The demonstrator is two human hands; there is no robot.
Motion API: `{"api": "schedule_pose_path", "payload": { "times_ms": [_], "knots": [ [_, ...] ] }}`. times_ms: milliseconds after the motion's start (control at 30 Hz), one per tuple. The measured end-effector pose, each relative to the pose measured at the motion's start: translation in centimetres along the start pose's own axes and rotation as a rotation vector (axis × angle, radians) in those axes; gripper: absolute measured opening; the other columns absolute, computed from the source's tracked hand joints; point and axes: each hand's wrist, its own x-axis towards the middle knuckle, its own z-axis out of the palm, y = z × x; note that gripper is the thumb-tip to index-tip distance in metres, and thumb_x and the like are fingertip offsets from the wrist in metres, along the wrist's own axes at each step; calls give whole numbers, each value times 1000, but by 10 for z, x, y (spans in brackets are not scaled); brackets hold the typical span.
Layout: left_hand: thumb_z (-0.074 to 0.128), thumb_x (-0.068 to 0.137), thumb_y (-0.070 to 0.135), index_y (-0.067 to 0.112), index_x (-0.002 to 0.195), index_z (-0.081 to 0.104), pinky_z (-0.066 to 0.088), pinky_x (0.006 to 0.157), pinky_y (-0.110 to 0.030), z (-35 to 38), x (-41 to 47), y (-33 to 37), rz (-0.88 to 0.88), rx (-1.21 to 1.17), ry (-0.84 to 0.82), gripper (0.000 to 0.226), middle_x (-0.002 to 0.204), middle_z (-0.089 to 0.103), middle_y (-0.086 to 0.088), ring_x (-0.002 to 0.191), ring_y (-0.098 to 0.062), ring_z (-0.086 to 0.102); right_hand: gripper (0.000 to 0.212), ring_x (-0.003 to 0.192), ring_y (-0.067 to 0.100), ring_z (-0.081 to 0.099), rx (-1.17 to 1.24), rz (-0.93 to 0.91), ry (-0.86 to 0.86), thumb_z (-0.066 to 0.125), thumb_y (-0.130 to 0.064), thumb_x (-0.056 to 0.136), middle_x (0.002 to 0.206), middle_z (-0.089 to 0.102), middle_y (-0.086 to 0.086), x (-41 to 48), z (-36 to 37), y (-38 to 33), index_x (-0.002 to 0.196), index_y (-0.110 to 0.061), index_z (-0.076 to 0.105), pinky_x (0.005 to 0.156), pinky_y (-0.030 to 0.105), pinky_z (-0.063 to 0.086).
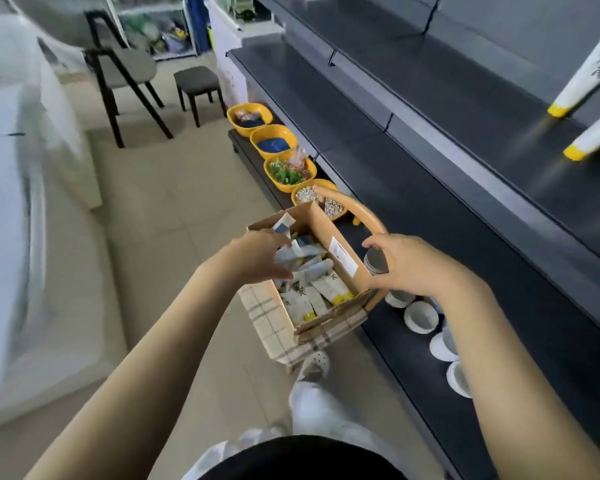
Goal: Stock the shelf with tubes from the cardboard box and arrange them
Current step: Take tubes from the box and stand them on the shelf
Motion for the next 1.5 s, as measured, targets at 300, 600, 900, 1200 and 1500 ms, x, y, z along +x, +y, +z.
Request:
{"api": "schedule_pose_path", "payload": {
  "times_ms": [300,600,900,1200,1500],
  "knots": [
    [69,80,43,23,131,48,44,94,-34,51,118,-43,-83,-56,-212,59,128,54,0,114,-21,52,68,116,20,51,24,27,-157,71,-39,78,135,48,-1,151,43,44,138,-31,39,91,39,49],
    [66,85,33,14,146,30,31,108,-33,161,224,-68,-132,-236,-551,73,149,36,-8,135,-25,36,70,124,22,48,200,205,-376,74,-32,78,139,48,6,255,141,105,139,-19,42,94,29,39],
    [65,83,32,15,140,35,33,106,-42,267,299,-109,-201,-105,-662,67,144,34,-15,132,-33,34,68,130,23,43,487,472,-379,71,-16,83,140,46,6,332,249,138,142,-13,37,99,25,30],
    [72,76,42,33,147,17,48,93,-40,275,318,-134,-69,33,-897,91,140,46,-8,118,-30,53,80,137,22,36,595,550,-289,69,-26,84,147,41,4,353,287,152,148,-15,24,113,39,29],
    [71,81,27,21,140,41,41,103,-33,271,330,-135,-192,-310,-894,66,138,49,-3,122,-20,49,49,113,20,52,689,659,-433,53,-32,96,133,52,7,348,297,161,140,-15,42,91,28,38]
  ]
}}
